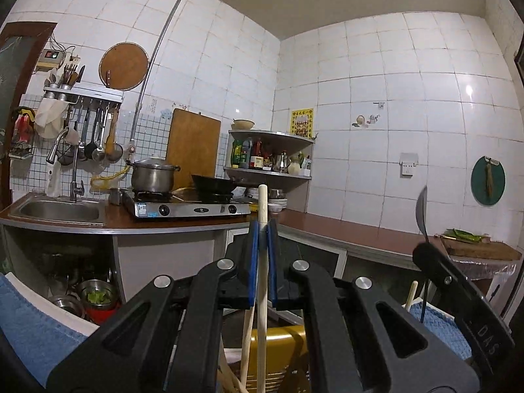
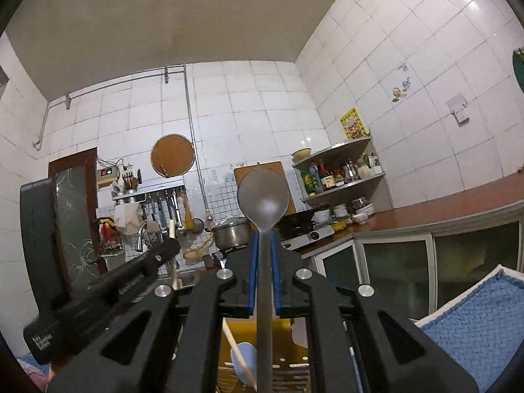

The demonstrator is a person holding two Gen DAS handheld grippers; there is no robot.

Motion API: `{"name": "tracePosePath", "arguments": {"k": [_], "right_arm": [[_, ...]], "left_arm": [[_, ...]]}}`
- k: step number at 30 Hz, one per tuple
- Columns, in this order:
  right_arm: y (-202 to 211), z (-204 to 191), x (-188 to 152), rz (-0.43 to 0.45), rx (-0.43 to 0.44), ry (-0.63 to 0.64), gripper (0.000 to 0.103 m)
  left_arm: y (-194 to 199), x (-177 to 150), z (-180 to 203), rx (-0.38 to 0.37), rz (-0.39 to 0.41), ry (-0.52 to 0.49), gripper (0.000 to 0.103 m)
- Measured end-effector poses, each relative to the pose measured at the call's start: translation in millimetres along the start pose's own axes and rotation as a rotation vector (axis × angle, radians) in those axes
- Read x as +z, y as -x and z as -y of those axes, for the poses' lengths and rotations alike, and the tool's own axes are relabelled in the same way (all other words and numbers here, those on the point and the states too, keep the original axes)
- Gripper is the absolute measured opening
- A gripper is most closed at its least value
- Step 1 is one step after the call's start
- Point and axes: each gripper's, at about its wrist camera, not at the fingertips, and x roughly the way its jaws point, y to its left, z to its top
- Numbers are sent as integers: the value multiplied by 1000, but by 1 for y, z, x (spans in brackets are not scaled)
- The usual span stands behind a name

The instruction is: Organize utensils

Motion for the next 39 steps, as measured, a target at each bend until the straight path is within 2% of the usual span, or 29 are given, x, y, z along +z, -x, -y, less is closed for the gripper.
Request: {"name": "tracePosePath", "arguments": {"k": [14,20,26,28,29,30,31,32,33,34,35,36,39], "right_arm": [[-8,2,-31,-69,-57,92,8],[3,7,-42,-147,-89,131,8],[10,8,-49,-273,-115,179,8],[11,9,-48,-316,-113,180,12],[11,10,-47,-349,-112,172,20],[14,12,-44,-366,-111,156,40],[18,13,-39,-369,-114,140,58],[23,13,-34,-365,-115,128,59],[27,13,-30,-362,-113,124,59],[33,11,-22,-367,-111,124,59],[37,11,-18,-368,-115,127,59],[43,10,-11,-371,-121,131,59],[62,9,3,-385,-133,133,64]], "left_arm": [[2,-15,-8,-2,-40,-3,5],[7,-17,-17,-12,-104,32,5],[17,-22,-16,-13,-188,34,5],[24,-22,-17,-7,-209,41,5],[27,-22,-18,-3,-223,39,5],[31,-20,-17,2,-245,32,7],[34,-19,-17,6,-259,28,15],[40,-16,-17,12,-269,25,22],[47,-13,-18,19,-272,21,36],[59,-9,-19,36,-264,16,44],[69,-5,-20,50,-257,11,58],[82,-2,-22,61,-250,6,66],[114,8,-27,74,-246,11,80]]}}
